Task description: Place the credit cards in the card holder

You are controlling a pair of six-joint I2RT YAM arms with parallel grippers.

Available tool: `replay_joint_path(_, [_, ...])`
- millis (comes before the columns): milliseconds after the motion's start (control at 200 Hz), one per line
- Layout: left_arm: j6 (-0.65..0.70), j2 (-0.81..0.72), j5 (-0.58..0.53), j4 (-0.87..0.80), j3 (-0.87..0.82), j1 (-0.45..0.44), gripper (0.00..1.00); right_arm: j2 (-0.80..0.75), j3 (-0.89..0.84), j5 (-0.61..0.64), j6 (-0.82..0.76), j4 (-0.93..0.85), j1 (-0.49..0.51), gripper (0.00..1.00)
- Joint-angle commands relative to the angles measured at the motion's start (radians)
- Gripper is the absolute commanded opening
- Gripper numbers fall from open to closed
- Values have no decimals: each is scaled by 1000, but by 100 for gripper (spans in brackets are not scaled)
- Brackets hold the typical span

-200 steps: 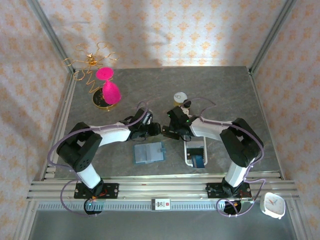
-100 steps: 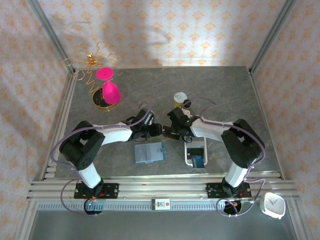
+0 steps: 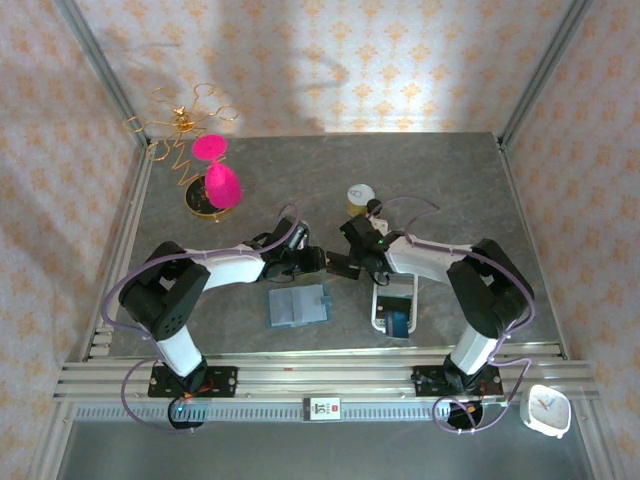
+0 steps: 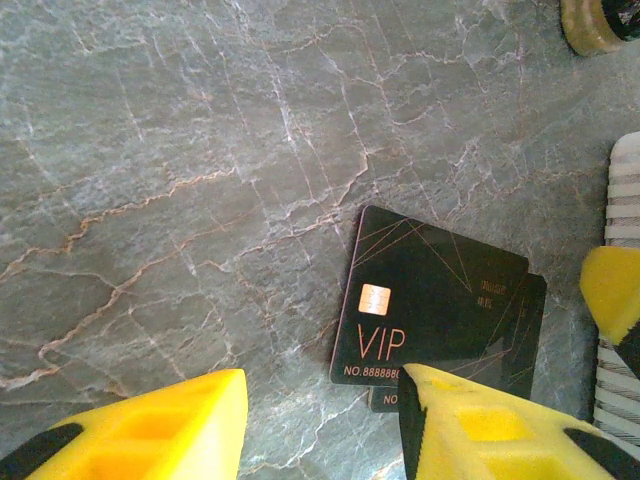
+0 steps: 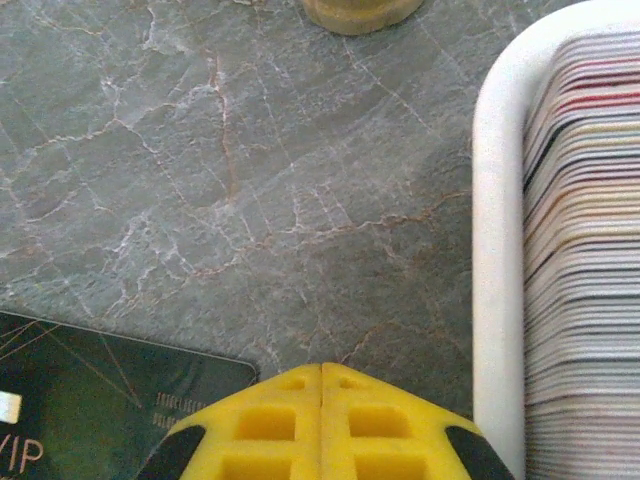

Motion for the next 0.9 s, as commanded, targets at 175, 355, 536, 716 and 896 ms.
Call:
replay_joint_path(175, [7, 34, 10, 24, 34, -16, 45, -11, 48, -117, -6, 35, -12, 0])
replay_joint_path(355, [3, 33, 13, 30, 30, -19, 44, 44, 71, -116, -6, 32, -12, 0])
replay_joint_path(536, [-1, 44, 14, 36, 34, -22, 43, 80, 93, -78, -5, -13, -12, 0])
replay_joint_path(716, [-5, 55, 9, 40, 36, -23, 43, 89, 84, -50, -5, -37, -12, 0])
replay_joint_path(896, [-14, 64, 15, 53, 33, -24, 43, 111, 66, -56, -4, -37, -12, 0])
